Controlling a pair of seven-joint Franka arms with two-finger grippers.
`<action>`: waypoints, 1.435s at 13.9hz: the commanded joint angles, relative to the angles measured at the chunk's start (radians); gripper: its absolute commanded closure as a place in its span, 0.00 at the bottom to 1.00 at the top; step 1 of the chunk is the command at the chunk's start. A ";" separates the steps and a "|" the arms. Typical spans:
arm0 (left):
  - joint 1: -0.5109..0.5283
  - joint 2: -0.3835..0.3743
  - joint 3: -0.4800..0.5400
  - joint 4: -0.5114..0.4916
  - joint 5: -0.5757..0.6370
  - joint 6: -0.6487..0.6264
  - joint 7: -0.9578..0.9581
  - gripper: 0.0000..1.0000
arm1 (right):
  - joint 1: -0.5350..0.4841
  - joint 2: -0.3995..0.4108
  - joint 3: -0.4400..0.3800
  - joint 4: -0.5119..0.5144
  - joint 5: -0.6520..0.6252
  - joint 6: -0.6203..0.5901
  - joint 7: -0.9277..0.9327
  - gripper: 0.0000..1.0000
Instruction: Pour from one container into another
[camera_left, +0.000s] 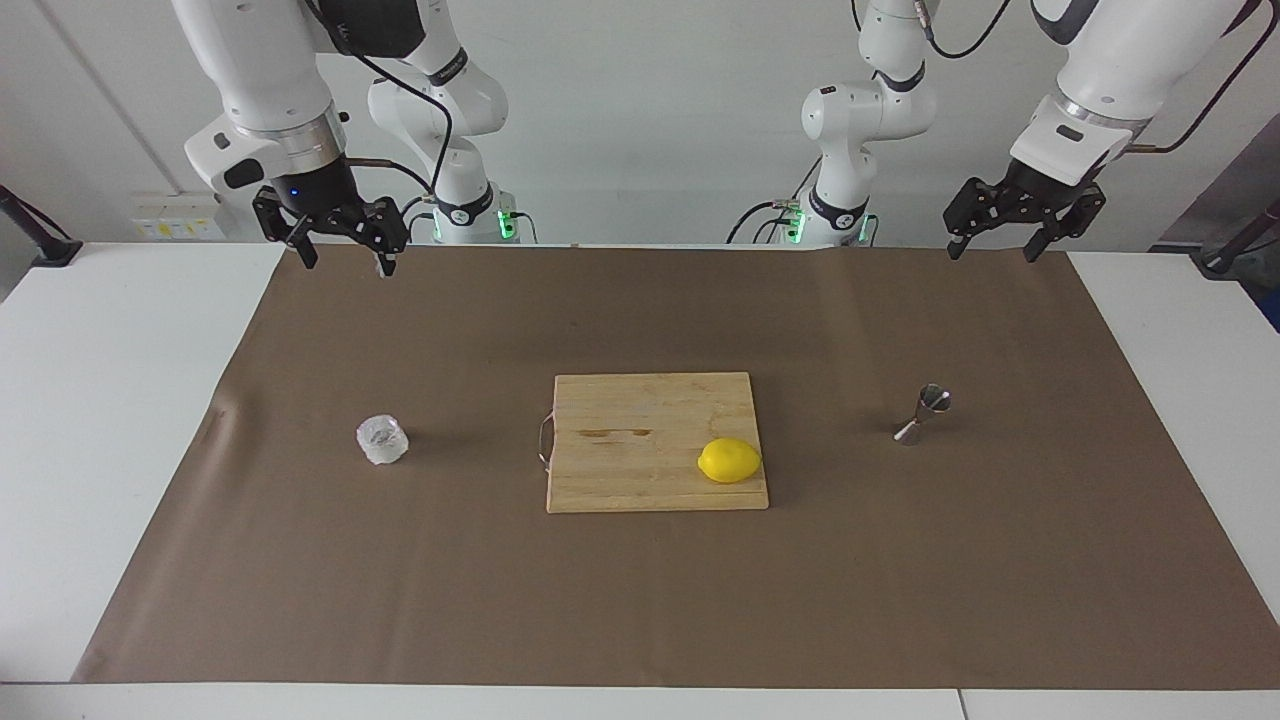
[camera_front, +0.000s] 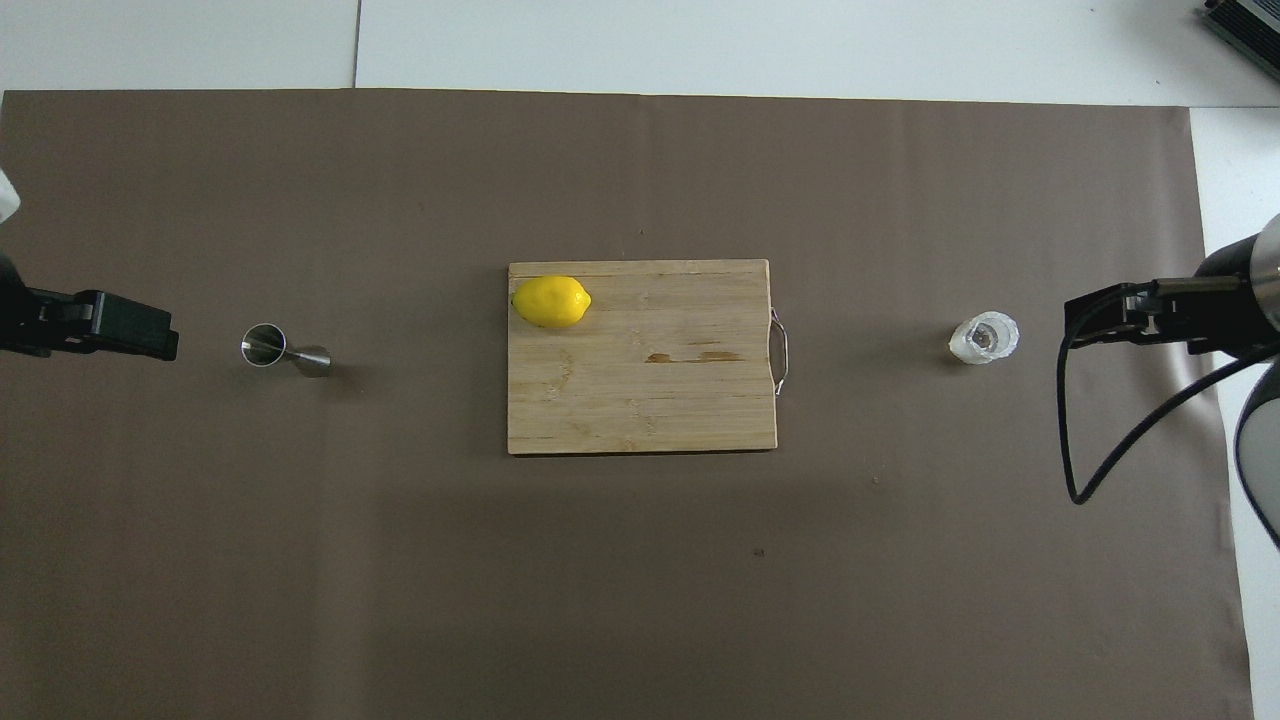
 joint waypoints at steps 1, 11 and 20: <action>-0.004 -0.009 0.000 0.002 0.018 0.003 0.035 0.00 | -0.033 -0.007 0.000 -0.001 -0.009 0.023 -0.081 0.00; 0.017 -0.029 0.009 -0.064 0.014 0.116 0.059 0.00 | 0.083 -0.016 -0.119 -0.008 0.002 0.010 -0.091 0.00; 0.101 -0.015 0.009 -0.261 -0.061 0.331 -0.058 0.00 | 0.072 -0.017 -0.119 -0.016 0.004 0.011 -0.092 0.00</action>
